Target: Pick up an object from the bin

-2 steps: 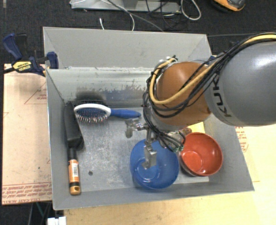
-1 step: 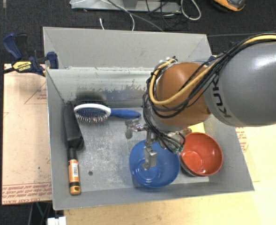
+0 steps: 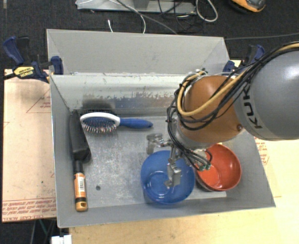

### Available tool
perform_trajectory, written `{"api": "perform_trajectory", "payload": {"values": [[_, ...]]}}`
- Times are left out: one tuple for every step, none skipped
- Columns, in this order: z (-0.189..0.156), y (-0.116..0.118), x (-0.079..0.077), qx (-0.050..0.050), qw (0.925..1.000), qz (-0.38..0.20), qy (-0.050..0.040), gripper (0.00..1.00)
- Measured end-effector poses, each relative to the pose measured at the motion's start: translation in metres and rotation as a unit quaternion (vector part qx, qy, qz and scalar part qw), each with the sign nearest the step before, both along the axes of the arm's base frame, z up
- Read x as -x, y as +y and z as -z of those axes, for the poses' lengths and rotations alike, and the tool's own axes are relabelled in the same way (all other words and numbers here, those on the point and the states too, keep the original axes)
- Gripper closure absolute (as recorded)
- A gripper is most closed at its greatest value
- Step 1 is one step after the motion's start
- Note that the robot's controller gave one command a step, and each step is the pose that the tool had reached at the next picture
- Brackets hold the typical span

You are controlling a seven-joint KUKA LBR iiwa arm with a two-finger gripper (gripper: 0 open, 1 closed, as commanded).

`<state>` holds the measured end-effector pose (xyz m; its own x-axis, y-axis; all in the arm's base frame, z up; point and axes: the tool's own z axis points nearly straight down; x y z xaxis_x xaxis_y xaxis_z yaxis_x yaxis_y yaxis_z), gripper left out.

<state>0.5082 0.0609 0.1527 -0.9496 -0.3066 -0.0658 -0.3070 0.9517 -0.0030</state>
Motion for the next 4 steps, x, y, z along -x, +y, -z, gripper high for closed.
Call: {"api": "perform_trajectory", "payload": {"values": [[0.020, 0.013, -0.016, 0.001, 0.9992, -0.039, -0.0016, 0.00], [0.039, 0.007, -0.011, 0.001, 0.9989, -0.046, -0.0068, 0.00], [0.043, 0.003, 0.001, 0.000, 0.9997, -0.025, -0.0037, 0.00], [0.046, -0.011, 0.003, 0.001, 0.9995, -0.031, -0.0013, 0.00]]}}
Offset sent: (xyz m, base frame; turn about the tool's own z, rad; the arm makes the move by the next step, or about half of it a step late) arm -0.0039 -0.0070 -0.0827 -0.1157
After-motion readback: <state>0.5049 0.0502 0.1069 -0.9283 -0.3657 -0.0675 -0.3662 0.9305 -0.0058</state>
